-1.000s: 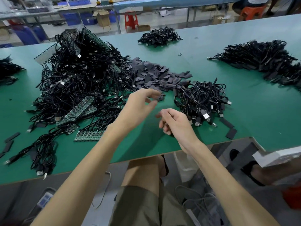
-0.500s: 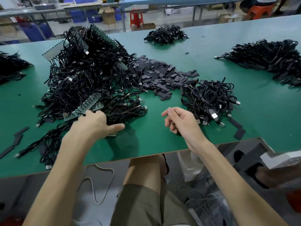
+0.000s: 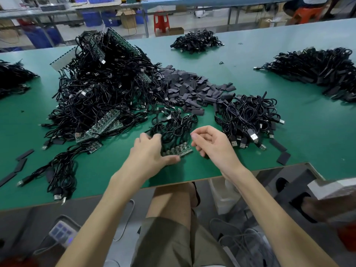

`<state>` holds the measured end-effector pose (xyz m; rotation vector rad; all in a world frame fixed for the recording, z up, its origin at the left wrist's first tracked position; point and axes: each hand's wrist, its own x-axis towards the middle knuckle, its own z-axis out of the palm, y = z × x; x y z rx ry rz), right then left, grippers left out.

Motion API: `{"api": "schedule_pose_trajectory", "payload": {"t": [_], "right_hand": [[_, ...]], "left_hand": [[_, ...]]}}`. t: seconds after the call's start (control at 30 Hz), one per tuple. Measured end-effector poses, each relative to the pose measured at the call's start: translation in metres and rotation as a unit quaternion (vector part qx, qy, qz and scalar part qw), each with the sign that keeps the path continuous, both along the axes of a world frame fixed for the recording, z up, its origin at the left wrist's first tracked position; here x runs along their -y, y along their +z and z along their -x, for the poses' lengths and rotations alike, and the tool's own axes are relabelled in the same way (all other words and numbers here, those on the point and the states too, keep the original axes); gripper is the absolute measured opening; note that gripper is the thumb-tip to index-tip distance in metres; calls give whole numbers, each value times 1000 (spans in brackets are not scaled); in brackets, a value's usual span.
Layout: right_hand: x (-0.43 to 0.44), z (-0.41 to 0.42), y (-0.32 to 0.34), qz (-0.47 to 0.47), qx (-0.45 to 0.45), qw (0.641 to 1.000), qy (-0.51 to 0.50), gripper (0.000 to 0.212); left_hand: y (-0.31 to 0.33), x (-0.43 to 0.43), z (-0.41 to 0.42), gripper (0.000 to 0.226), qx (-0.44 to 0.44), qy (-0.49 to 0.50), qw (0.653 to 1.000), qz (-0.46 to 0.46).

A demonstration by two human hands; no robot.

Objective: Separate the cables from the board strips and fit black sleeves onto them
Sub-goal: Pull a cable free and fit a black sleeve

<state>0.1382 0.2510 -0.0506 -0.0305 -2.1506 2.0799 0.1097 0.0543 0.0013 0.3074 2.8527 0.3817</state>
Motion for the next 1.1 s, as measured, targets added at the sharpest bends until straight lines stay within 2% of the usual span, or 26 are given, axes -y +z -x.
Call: {"api": "schedule_pose_trajectory", "payload": {"t": [0.17, 0.27, 0.37, 0.57, 0.67, 0.73, 0.8, 0.87, 0.93, 1.1], "right_hand": [[2, 1, -3, -77, -9, 997, -10, 17], [2, 0, -2, -86, -7, 996, 2, 18], [3, -2, 0, -94, -27, 995, 25, 21], [4, -5, 5, -202, -81, 975, 51, 21], [6, -5, 3, -237, -78, 968, 22, 26], [10, -4, 0, -262, -78, 962, -23, 20], [12, -2, -3, -256, -73, 962, -66, 12], [11, -2, -4, -225, -66, 968, -86, 10], [10, -2, -3, -193, -63, 975, -91, 11], [10, -3, -3, -202, -78, 972, -87, 8]], "left_hand": [[-12, -12, -4, 84, -65, -50, 996, 15], [-9, -9, -4, 61, -86, -103, 991, 13], [-5, -7, -8, 44, -145, -147, 978, 30], [-9, -4, -14, 30, -201, -154, 965, -75], [-15, 1, -12, 32, -180, -107, 962, -175], [-20, 2, -11, 33, -198, -82, 953, -216], [-23, 2, -11, 33, -226, -71, 942, -238], [-26, 1, -10, 23, -248, -68, 931, -260], [-29, 2, -10, 12, -267, -59, 920, -281], [-28, -1, -13, 10, -290, -21, 896, -335]]}}
